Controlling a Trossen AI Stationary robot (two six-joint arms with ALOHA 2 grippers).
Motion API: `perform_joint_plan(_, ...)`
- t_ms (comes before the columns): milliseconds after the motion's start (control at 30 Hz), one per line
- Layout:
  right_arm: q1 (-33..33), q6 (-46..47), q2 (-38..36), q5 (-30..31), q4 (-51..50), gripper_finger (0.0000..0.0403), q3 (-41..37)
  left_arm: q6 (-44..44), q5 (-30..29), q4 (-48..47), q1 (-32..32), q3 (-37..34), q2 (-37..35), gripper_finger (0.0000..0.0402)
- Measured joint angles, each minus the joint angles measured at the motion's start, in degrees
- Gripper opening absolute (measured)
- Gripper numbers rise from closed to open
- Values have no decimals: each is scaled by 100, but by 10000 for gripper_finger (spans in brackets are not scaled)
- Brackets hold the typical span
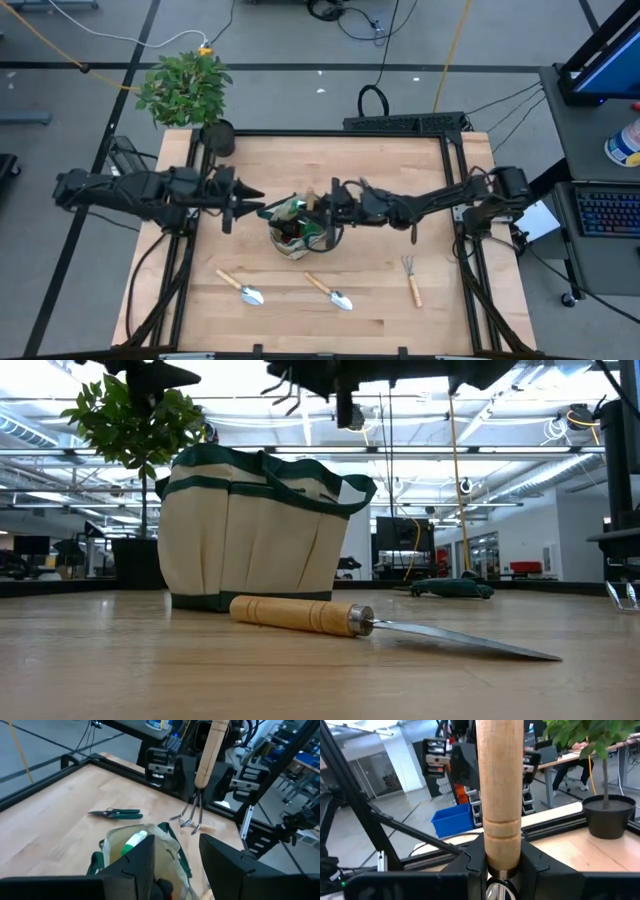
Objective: Pick & Place Garden tools in Gardening bag
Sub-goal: Put the top brown hand rake into the gardening bag
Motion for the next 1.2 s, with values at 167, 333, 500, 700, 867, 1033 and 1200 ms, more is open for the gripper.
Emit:
perform_joint_plan(167, -2, 2, 301, -2, -87, 48, 83, -22, -319, -21, -289, -220, -229, 159)
perform_joint_plan(333, 0, 198, 463, 49, -443, 48, 85, -9, -466, -97, -406, -301, -380, 159)
perform_joint_plan(500, 11, 208, 549, 338, -760, 48, 83, -14, -448, -156, -408, -301, -404, 159)
perform_joint_plan(700, 11, 146, 549, 619, -942, 49, 83, 4, -392, -193, -408, -301, -393, 159)
perform_joint_plan(867, 4, 190, 549, 613, -961, 52, 83, 24, -389, -190, -408, -301, -393, 159)
perform_joint_plan(1033, 13, 310, 549, 601, -968, 53, 83, 63, -389, -188, -408, -301, -391, 159)
perform_joint_plan(1200, 13, 340, 549, 591, -992, 60, 83, 63, -388, -188, -408, -301, -391, 159)
